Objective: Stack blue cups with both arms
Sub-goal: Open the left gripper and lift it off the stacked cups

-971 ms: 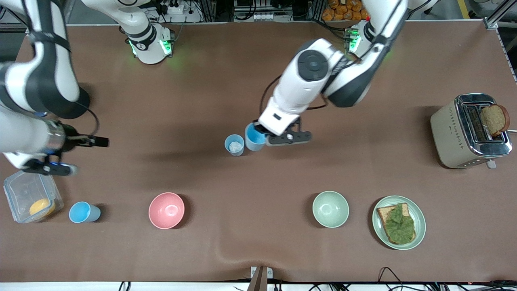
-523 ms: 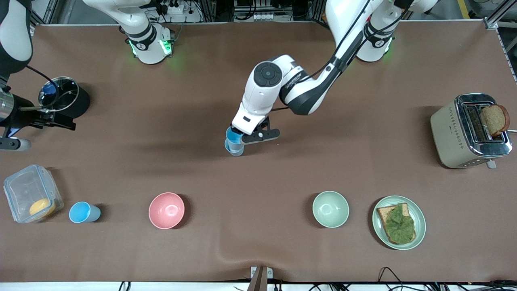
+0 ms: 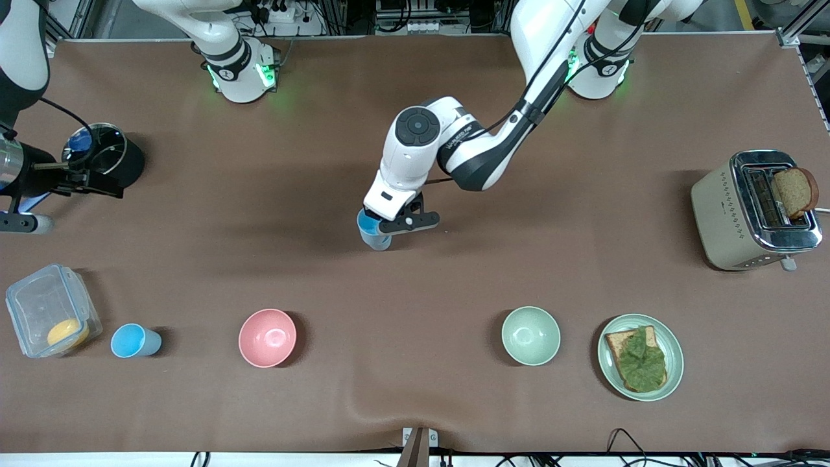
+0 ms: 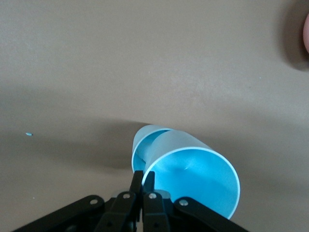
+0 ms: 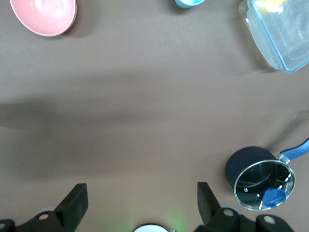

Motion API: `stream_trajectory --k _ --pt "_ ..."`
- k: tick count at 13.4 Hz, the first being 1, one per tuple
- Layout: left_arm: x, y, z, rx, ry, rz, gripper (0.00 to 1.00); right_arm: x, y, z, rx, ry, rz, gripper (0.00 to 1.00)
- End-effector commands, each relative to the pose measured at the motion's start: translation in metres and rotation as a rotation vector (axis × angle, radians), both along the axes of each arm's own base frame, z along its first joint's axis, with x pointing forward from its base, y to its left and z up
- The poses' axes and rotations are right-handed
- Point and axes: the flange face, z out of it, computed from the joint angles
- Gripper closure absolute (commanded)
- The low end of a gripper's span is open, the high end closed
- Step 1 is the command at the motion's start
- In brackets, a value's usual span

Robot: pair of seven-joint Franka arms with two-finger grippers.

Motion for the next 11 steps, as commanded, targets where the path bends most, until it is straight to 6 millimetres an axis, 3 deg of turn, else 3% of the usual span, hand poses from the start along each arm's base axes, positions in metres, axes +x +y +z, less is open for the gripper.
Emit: stream_trajectory --k 1,5,6,7,10,11 --pt "0.002 -0.002 0.001 0.021 -0.018 0.02 1.0 -0.001 0.001 0.012 -0.009 -0.001 0.01 0.0" --pt "0.003 0.001 -0.005 0.03 -0.011 0.025 1.0 -0.001 0.0 0.028 -0.019 -0.029 0.017 0.0" --pt "0.001 0.001 -0.007 0.032 -0.007 0.025 0.65 -0.002 0.001 0.03 -0.02 -0.022 0.009 0.0" --pt "0.0 0.001 -0.009 0.037 0.0 0.044 0.01 -0.002 0.005 0.037 -0.021 -0.036 0.014 0.0" --pt "0.004 0.006 0.003 0.031 -0.008 0.065 0.0 -0.001 0.0 0.034 -0.012 -0.03 0.018 0.0" --pt "0.01 0.014 0.024 0.027 -0.021 0.076 0.0 -0.001 0.0 0.034 -0.012 -0.03 0.019 0.0"
